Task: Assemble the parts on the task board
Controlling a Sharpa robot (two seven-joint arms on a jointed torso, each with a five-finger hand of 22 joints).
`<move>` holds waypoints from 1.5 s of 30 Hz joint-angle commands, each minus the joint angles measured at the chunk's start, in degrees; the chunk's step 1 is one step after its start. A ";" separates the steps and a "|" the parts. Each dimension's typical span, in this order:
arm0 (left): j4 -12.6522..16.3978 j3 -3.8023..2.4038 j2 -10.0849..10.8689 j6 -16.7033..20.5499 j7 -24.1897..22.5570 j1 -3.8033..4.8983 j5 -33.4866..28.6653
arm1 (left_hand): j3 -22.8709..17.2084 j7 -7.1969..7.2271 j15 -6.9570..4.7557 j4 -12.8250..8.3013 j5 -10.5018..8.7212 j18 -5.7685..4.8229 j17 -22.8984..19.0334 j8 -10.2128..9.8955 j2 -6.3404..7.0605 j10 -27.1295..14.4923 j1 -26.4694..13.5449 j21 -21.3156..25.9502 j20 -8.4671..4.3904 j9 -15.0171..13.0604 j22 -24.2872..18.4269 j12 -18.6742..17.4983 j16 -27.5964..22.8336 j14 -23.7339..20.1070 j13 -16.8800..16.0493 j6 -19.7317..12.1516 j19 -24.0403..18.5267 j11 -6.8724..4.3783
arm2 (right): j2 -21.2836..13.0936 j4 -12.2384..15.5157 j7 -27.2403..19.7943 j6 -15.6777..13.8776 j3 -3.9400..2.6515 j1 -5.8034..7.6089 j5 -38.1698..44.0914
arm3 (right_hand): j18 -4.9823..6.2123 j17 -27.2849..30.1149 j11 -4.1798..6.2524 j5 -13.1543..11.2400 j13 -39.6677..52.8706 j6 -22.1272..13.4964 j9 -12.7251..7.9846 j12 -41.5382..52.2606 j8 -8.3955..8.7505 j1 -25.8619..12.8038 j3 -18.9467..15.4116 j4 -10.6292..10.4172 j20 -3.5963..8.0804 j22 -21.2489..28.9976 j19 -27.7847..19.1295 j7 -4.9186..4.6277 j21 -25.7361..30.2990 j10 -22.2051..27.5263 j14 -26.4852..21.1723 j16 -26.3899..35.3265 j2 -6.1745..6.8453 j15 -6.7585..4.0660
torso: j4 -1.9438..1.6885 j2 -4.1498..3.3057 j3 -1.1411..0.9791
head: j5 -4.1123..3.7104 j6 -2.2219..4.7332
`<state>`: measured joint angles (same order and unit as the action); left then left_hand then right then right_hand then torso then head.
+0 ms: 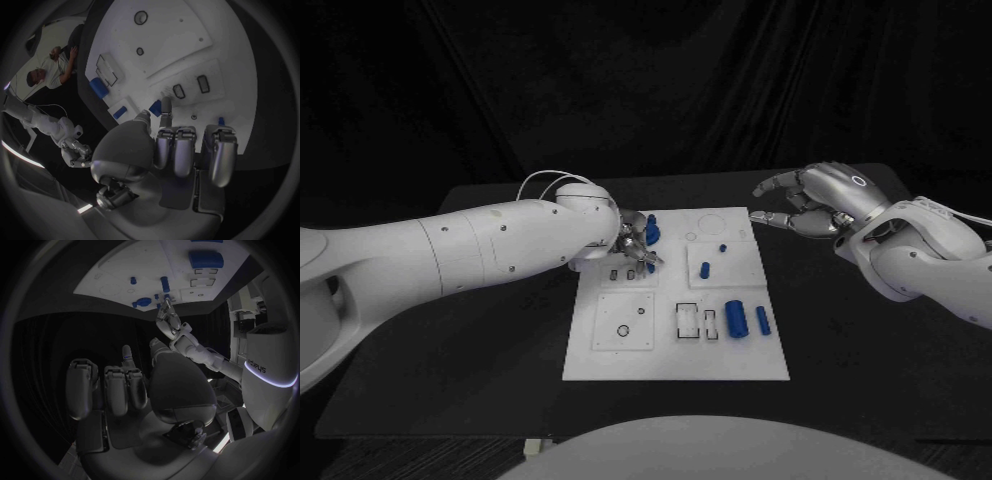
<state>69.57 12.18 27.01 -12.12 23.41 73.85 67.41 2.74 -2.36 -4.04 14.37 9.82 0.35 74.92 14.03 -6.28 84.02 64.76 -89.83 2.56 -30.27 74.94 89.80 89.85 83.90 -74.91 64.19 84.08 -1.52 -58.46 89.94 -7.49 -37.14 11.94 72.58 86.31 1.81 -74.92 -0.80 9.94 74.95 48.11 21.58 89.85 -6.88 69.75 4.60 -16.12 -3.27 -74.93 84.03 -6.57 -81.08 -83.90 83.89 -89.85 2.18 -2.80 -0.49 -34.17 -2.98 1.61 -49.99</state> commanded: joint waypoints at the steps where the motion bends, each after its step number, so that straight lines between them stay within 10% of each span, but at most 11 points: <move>1: 0.00 -0.06 -0.14 -0.68 -0.79 -0.12 -0.05 | -0.10 -0.03 0.12 -0.37 0.29 -0.35 15.08 -0.32 0.00 5.98 0.77 -0.17 0.06 -0.11 15.06 0.20 0.15 6.10 -15.09 0.40 5.92 0.18 | 0.05 -0.08 0.91 0.46 -0.04 -0.11 0.10 | 0.55 -15.08 -0.40 0.18 15.05 0.33 -0.09 0.15 -0.36 0.10 -0.22 0.03 -0.52 -11.96 1.55 0.02 0.40 -6.10 6.11 -0.15 -0.27 0.33 | 0.03 0.00 0.00 | 0.12 -0.01; 16: -0.42 -0.06 -0.41 -1.06 -1.33 -0.18 -0.05 | -1.18 -0.09 0.12 -1.50 2.70 -0.35 15.08 -1.32 0.12 5.98 1.69 -0.17 0.03 -0.59 15.06 0.20 0.15 6.10 -15.09 0.12 5.92 0.21 | 0.39 -0.47 1.08 0.97 -0.04 -0.13 0.10 | 0.67 -15.08 -0.41 0.32 15.05 0.47 -0.23 0.15 -0.36 0.56 -0.22 0.20 -0.53 -11.79 1.29 0.02 0.93 -6.10 6.11 -0.15 -0.43 0.33 | 0.01 0.05 0.01 | 0.10 -0.01; 27: -0.49 -0.06 -0.42 -1.22 -1.56 -0.21 -0.05 | -1.91 -0.38 0.28 -1.87 4.70 -0.28 15.08 -2.36 0.30 5.98 1.72 -0.01 0.13 -0.83 14.84 0.20 0.15 6.10 -15.09 -0.66 5.71 0.43 | 0.17 -0.46 1.03 1.36 -0.04 -0.59 0.10 | 0.74 -15.08 -0.35 7.24 15.05 0.86 -1.33 0.15 -0.04 3.21 0.00 0.99 -0.46 -11.68 1.16 0.03 1.38 -6.10 6.11 -0.15 -0.90 0.25 | 0.02 0.04 0.02 | -0.06 -0.01; 45: -0.63 -0.06 -0.28 -1.65 -1.98 -0.23 -0.05 | -2.32 -0.66 0.50 -2.25 5.20 -0.08 15.08 -3.06 0.66 5.98 1.88 0.41 0.30 -0.96 14.25 0.20 0.15 6.10 -15.09 -1.40 5.15 0.69 | -0.08 -0.45 1.19 1.66 -0.05 -1.09 0.10 | 0.76 -15.08 -0.36 8.06 15.05 0.91 -1.49 0.15 0.01 3.64 0.13 1.15 -0.46 -11.66 1.13 0.02 1.49 -6.10 6.11 -0.15 -0.94 0.25 | 0.02 0.08 0.05 | 0.10 -0.01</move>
<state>68.93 12.17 26.77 -13.07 22.61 73.71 67.42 0.52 -2.97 -3.93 12.16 14.66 0.35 74.91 11.15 -5.73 84.01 66.17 -89.66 2.56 -31.16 74.92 89.80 89.85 84.02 -74.91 63.14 84.08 -1.11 -58.46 89.46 -7.31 -35.77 11.94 71.63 86.31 1.81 -74.91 -0.80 17.72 74.92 48.52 20.17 89.85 -6.88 72.84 4.68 -15.40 -3.27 -74.91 84.03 -6.58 -79.98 -83.90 83.89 -89.85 1.04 -2.80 -0.46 -34.09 -2.93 1.74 -49.99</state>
